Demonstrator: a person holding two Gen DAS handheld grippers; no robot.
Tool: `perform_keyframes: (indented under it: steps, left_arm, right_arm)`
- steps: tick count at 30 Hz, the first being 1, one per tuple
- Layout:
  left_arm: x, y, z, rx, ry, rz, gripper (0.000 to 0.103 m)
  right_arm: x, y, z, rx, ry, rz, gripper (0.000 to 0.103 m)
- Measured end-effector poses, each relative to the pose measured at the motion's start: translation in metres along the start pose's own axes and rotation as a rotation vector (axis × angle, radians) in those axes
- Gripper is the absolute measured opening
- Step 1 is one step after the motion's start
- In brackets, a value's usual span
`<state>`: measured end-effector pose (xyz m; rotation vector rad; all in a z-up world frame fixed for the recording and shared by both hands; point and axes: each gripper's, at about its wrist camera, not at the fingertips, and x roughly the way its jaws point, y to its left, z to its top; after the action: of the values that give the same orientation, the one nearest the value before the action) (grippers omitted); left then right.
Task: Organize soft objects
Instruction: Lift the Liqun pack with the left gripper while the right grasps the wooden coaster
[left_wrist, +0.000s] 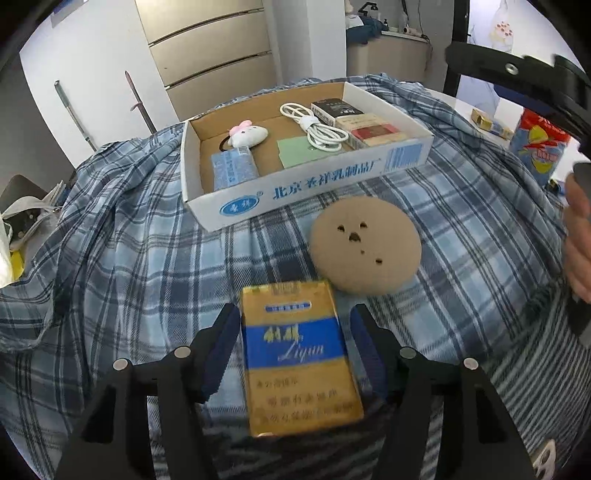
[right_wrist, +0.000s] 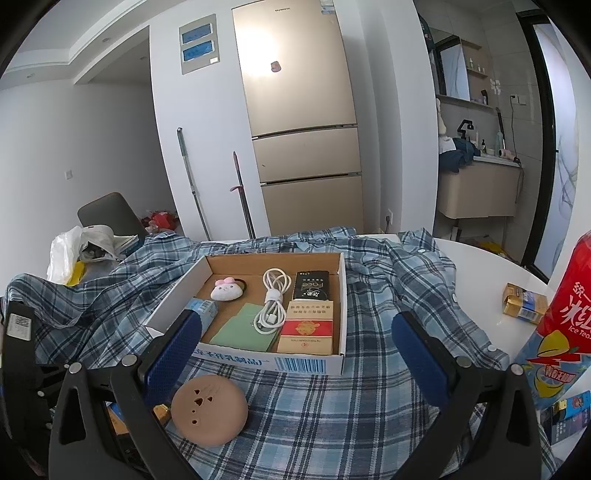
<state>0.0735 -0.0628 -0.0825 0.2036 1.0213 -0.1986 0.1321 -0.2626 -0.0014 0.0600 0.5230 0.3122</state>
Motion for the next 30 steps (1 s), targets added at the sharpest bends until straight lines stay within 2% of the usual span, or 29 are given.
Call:
perform_keyframes:
  steps: [3, 8, 12, 14, 18, 25, 30]
  left_arm:
    - [0.008, -0.002, 0.006, 0.019, 0.006, 0.037, 0.064]
    - [0.016, -0.005, 0.01, 0.053, 0.008, 0.054, 0.064]
    - [0.017, 0.002, 0.01, 0.023, 0.004, 0.024, 0.064]
    - [0.016, 0.007, 0.009, -0.001, -0.006, 0.002, 0.059]
    - [0.011, 0.011, 0.009, -0.022, -0.036, -0.029, 0.057]
    - [-0.006, 0.015, 0.005, -0.04, -0.145, -0.067, 0.054]
    - [-0.031, 0.025, 0.0, -0.076, -0.281, -0.106, 0.052]
  right_arm:
    - [0.0, 0.0, 0.0, -0.002, 0.002, 0.001, 0.103]
    - [0.001, 0.002, 0.0, -0.012, 0.005, 0.008, 0.103]
    - [0.002, 0.003, -0.001, -0.019, 0.009, 0.009, 0.103]
    - [0.002, 0.004, -0.002, -0.02, 0.01, 0.009, 0.103]
    - [0.004, 0.004, -0.003, -0.022, 0.017, 0.004, 0.103]
    - [0.01, 0.004, -0.005, -0.027, 0.039, -0.002, 0.103]
    - [0.016, 0.007, -0.009, -0.047, 0.067, 0.0, 0.103]
